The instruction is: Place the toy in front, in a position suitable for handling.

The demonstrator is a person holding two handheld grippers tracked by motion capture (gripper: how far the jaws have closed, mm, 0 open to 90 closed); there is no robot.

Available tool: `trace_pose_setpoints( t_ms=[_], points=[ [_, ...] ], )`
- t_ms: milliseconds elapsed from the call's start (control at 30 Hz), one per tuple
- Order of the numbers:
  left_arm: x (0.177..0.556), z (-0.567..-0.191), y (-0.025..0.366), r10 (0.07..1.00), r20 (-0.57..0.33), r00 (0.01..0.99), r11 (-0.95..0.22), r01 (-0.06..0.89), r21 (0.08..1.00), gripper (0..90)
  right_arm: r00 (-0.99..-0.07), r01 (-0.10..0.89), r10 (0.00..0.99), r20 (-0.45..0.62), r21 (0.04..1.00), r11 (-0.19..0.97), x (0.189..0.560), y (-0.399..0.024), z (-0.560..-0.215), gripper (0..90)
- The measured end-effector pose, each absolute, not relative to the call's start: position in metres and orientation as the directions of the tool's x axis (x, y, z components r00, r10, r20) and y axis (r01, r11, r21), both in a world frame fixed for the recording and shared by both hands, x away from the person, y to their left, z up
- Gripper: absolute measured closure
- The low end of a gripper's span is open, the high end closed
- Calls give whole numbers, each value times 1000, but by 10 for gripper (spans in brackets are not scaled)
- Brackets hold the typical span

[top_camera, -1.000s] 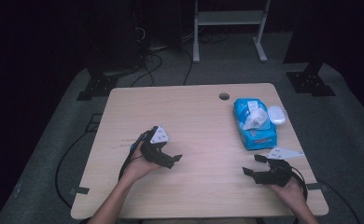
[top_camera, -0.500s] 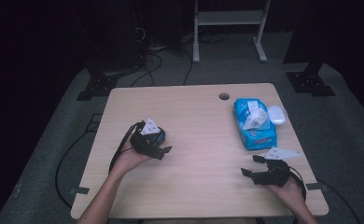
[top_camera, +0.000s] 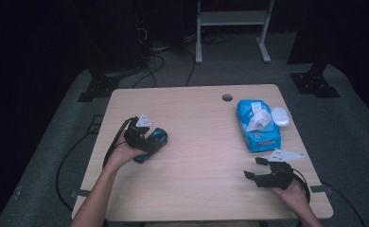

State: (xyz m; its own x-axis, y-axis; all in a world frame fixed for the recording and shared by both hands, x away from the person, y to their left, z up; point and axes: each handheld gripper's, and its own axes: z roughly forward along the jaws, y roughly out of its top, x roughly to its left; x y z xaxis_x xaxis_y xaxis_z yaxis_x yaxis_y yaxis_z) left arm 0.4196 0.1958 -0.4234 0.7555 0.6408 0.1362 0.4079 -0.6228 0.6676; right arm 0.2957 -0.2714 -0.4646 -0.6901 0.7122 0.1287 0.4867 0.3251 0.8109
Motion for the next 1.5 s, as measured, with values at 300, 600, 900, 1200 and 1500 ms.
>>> trace_pose_setpoints(
  t_ms=[300, 600, 900, 1200, 1500],
  points=[
    [427, -447, 202, 652, 130, 746, -646, 458, 611, 34, -690, 486, 712, 129, 812, 324, 295, -272, -464, 220],
    [429, -456, 203, 646, 105, 756, -650, 473, 594, 66, -694, 485, 708, 129, 811, 328, 295, -272, -464, 220],
    [432, -461, 208, 642, 61, 764, -650, 499, 573, 167, -700, 488, 701, 133, 807, 334, 295, -271, -465, 220],
    [433, -462, 211, 629, 21, 777, -645, 507, 572, 224, -706, 487, 695, 132, 804, 342, 295, -269, -466, 220],
    [432, -458, 210, 614, 50, 788, -675, 491, 552, 245, -707, 488, 694, 134, 803, 343, 296, -269, -467, 220]
  ],
)
